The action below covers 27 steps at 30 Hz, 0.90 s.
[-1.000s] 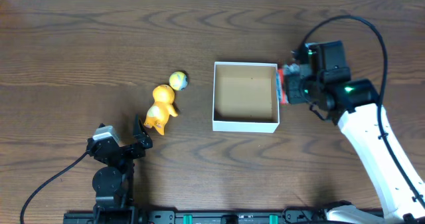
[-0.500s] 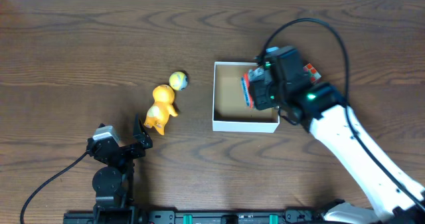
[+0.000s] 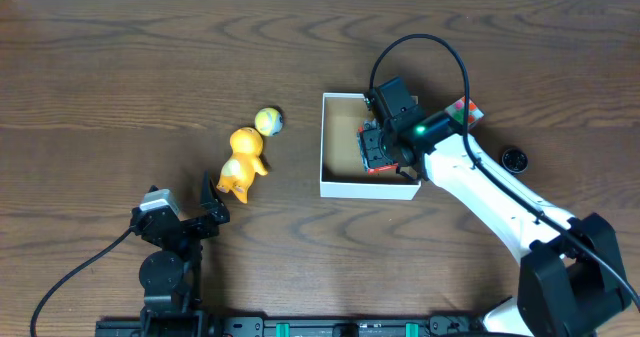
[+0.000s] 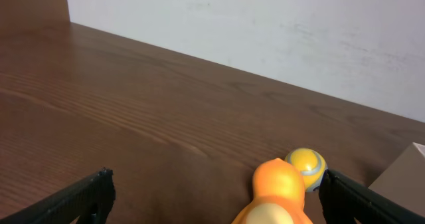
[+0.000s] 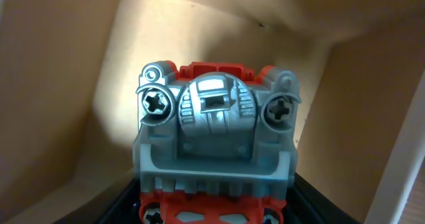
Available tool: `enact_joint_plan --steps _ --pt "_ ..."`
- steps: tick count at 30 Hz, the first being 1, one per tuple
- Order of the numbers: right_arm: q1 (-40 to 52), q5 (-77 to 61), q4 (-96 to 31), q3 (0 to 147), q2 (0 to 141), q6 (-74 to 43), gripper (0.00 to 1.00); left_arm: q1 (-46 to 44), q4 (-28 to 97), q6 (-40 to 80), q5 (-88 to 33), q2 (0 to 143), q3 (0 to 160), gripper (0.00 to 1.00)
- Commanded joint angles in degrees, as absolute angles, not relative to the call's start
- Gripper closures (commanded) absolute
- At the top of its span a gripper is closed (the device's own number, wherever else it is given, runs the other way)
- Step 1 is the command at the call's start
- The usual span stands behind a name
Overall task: Pack container
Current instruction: 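Carry the toy robot into the white box and lower it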
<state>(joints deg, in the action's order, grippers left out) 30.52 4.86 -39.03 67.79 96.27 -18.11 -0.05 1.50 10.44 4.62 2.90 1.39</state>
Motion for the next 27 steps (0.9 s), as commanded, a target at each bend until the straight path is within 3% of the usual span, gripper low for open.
enact_joint_plan --steps 1,6,14,27 --pt "30.8 7.7 -39.8 69.2 96.6 -21.9 0.65 0.2 3.7 9.6 5.1 2.9 0.2 0.02" --pt "30.8 9.7 -42.6 69.2 96.6 -24.0 0.67 0.2 3.7 9.6 5.1 2.9 0.2 0.02" --pt "30.9 9.7 -44.2 69.2 96.6 -24.0 0.61 0.2 3.7 9.6 5.1 2.9 0.2 0.02" --pt "32.8 9.7 -44.1 69.1 96.6 -23.5 0.3 0.2 3.7 9.6 5.1 2.9 0.2 0.02"
